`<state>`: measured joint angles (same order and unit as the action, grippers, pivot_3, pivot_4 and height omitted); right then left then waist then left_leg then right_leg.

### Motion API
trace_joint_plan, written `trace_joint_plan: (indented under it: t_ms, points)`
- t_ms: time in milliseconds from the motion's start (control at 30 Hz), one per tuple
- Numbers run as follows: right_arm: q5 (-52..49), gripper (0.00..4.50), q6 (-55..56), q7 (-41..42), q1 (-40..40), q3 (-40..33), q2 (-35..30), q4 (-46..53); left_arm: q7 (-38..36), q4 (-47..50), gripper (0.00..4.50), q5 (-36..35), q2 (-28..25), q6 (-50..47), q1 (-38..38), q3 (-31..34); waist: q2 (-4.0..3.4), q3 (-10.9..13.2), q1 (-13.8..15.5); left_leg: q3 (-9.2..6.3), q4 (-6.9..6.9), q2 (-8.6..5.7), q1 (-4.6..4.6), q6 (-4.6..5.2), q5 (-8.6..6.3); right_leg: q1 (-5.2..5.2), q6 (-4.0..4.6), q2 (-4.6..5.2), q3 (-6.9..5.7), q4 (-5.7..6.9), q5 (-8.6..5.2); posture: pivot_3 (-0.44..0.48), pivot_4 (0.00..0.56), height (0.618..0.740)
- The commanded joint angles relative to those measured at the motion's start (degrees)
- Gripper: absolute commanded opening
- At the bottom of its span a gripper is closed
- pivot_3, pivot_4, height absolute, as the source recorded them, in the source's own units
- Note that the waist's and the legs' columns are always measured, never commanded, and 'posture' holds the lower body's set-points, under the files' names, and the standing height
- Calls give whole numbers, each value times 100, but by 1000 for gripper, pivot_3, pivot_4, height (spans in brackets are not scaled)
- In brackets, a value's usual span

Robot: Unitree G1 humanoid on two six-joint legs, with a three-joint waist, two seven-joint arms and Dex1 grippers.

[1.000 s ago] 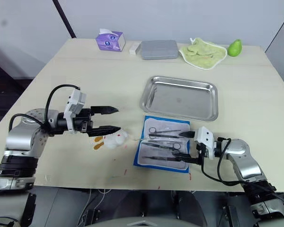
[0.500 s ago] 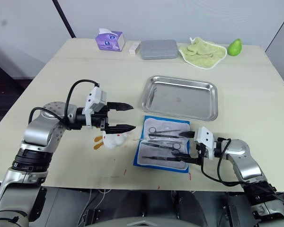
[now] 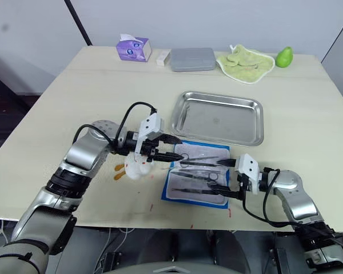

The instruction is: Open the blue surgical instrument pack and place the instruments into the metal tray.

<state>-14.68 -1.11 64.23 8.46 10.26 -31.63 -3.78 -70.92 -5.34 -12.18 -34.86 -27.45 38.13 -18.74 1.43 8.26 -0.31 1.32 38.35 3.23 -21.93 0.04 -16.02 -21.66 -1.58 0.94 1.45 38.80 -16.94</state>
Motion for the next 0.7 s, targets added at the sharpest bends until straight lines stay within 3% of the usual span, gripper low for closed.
trace_joint_plan:
  t_ms: [33, 700]
  points:
    - [181, 4500, -218, -30, -161, 145, -54, -220, 64, -213, 2903, 246, 192, 187, 217, -158, 0, 0, -8, 0, 0, 0, -1, 0, 0, -1, 0, -1, 1, 0, 0, 0, 150, 740]
    - [166, 4500, -276, -102, -236, 155, -54, -105, 200, -786, 2903, 1155, 602, 887, 325, -512, 0, 0, -12, -2, 0, 0, -2, 0, 0, -1, 0, -2, 0, 0, 0, 0, 150, 740]
